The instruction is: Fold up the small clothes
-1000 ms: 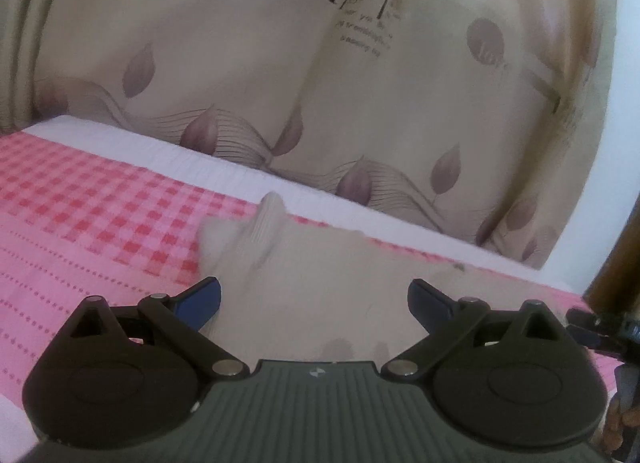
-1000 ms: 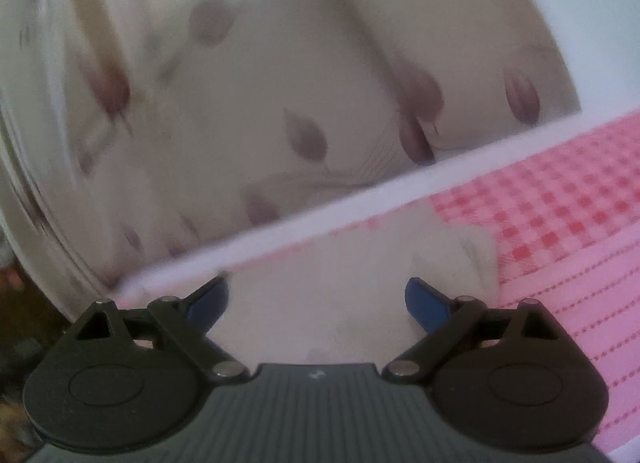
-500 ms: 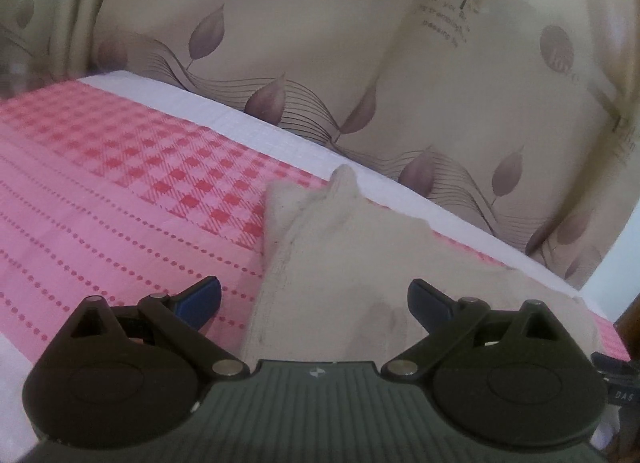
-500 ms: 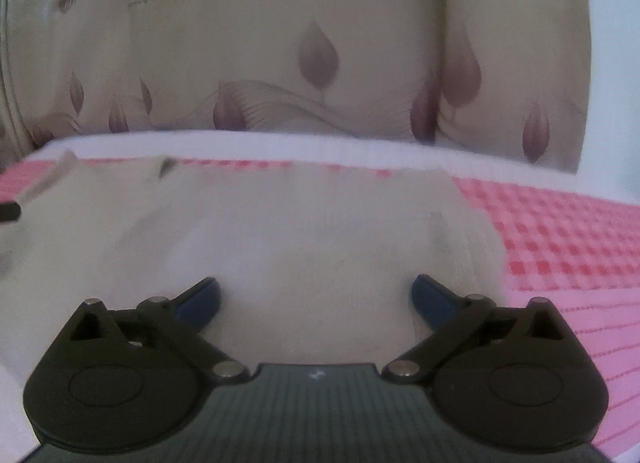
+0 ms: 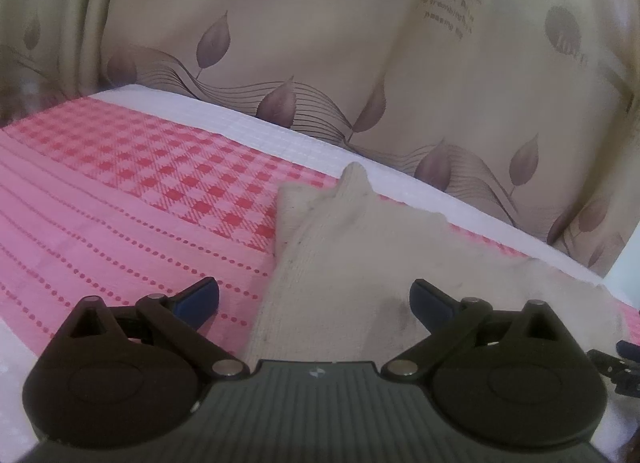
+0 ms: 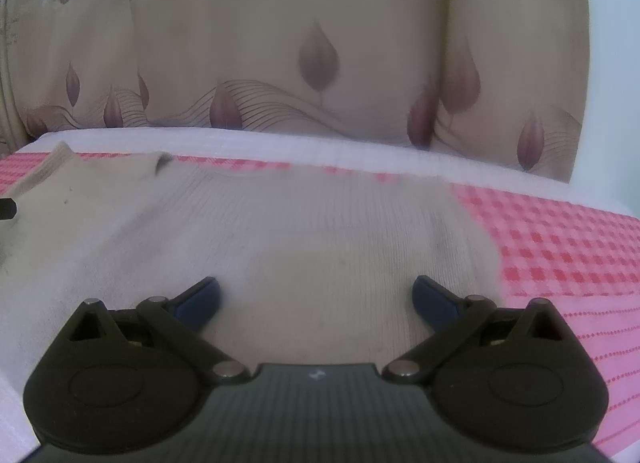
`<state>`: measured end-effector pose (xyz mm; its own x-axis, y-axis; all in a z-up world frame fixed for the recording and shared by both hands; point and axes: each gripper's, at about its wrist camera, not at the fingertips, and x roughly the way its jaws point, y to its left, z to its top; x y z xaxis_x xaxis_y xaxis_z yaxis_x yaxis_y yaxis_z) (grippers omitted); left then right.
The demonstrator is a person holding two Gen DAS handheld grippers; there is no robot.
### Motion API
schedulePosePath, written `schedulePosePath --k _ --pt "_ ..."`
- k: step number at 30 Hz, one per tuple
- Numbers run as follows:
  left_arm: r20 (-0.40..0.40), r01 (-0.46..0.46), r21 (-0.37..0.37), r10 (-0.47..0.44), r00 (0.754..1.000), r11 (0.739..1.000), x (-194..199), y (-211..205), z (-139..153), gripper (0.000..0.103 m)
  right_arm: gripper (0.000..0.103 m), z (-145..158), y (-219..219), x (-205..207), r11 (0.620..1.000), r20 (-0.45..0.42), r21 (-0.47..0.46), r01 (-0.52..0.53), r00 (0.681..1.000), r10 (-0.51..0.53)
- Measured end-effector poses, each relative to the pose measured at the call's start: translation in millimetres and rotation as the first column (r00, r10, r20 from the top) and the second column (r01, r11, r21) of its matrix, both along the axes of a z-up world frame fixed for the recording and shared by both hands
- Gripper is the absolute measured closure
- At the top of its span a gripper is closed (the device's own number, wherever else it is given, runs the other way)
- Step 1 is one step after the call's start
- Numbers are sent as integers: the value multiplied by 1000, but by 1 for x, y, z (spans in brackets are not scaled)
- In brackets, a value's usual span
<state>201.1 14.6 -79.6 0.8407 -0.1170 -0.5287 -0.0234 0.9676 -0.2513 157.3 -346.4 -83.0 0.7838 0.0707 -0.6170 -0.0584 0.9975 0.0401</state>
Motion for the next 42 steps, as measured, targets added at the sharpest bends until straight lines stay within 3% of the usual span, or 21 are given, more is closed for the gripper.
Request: schedulePosePath --k 7,14,35,38,42 --pt "-8 0 33 0 1000 999 1 -4 0 3 0 0 2 -1 1000 3 -16 1 1000 -1" --pt "-14 2 62 -1 1000 998 1 -5 -1 1 0 1 13 -5 995 39 -97 9 999 -5" --pt "-45 5 126 0 999 992 3 -12 -2 0 0 4 15 -11 993 77 -118 8 997 1" --pt "-53 27 99 -22 998 995 5 -9 -3 0 0 5 15 -11 993 79 -116 7 997 2" --pt "-72 150 50 -146 987 987 12 -2 0 3 0 5 15 -12 993 78 -117 7 997 2"
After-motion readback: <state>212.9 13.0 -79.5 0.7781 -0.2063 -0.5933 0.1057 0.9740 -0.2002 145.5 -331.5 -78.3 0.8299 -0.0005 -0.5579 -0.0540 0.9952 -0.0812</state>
